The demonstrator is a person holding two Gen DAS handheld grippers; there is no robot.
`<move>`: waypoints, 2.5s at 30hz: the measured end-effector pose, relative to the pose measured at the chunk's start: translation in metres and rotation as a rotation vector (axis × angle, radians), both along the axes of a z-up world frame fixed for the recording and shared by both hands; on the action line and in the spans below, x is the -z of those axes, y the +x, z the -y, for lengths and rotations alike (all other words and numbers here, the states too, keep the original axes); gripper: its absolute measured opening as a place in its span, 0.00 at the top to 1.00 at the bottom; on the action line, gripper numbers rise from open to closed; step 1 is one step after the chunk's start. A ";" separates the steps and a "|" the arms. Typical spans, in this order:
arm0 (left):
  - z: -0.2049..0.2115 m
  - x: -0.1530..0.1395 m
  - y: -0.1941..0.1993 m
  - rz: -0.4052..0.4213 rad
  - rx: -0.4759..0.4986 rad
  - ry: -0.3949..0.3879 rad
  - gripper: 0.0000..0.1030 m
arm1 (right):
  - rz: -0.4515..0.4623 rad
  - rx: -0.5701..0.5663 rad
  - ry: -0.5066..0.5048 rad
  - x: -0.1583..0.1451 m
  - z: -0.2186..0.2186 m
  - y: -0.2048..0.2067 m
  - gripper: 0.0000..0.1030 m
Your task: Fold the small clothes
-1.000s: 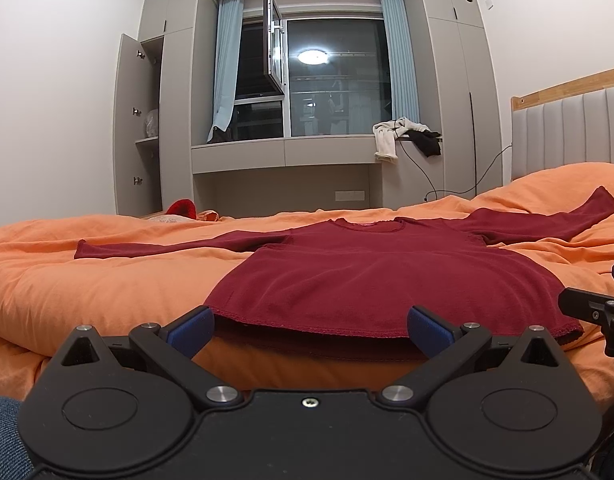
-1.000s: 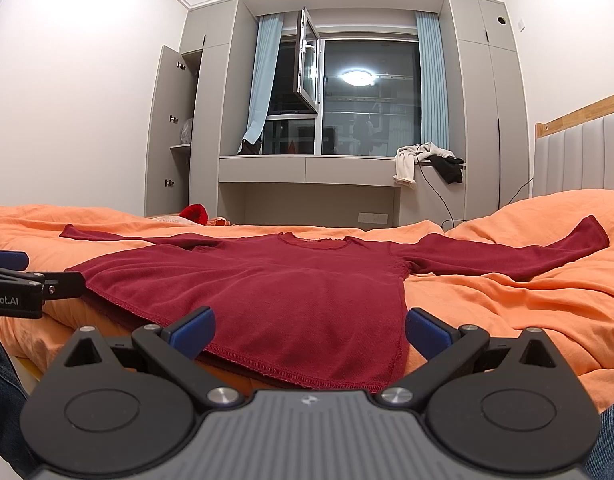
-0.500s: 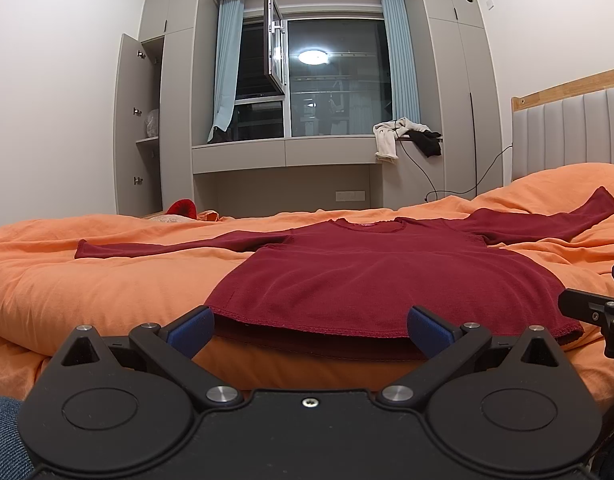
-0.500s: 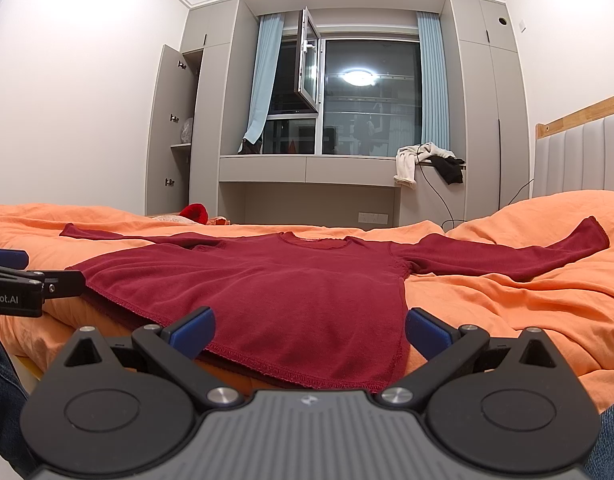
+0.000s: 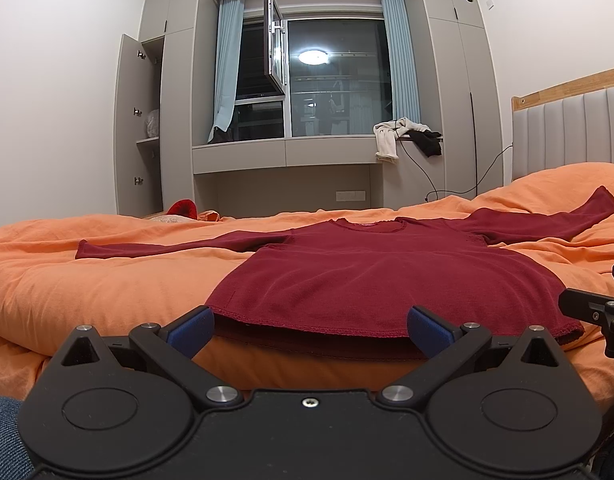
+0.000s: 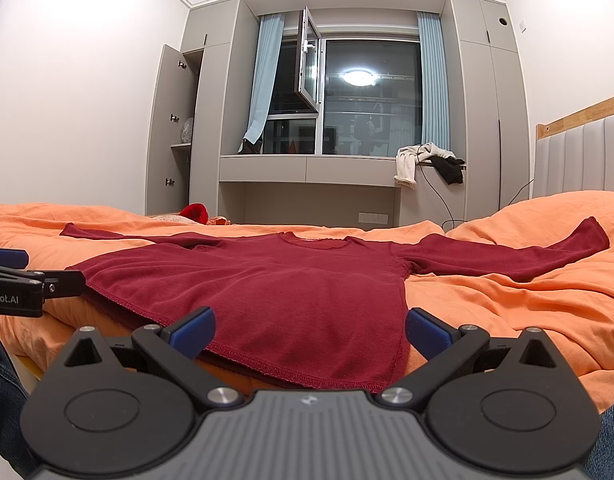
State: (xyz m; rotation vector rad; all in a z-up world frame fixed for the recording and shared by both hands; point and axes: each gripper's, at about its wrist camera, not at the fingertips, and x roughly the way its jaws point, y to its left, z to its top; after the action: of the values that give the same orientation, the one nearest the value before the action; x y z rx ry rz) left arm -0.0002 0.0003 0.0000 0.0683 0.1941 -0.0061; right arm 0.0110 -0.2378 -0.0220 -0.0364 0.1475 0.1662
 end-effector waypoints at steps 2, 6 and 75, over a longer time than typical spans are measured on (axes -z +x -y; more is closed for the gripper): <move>0.000 0.000 0.000 0.000 0.000 0.000 0.00 | 0.000 0.000 0.000 0.000 0.000 0.000 0.00; 0.000 0.000 0.000 -0.001 0.000 0.000 0.00 | 0.000 0.000 0.000 0.000 0.000 0.000 0.00; 0.084 -0.050 0.283 -0.356 0.027 0.153 0.00 | -0.314 0.403 0.283 -0.076 0.225 0.241 0.00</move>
State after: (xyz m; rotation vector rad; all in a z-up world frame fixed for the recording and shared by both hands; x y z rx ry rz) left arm 0.2831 -0.0837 0.0498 0.2234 0.5491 -0.0302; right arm 0.2521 -0.4627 0.0536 0.3013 0.4385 -0.2132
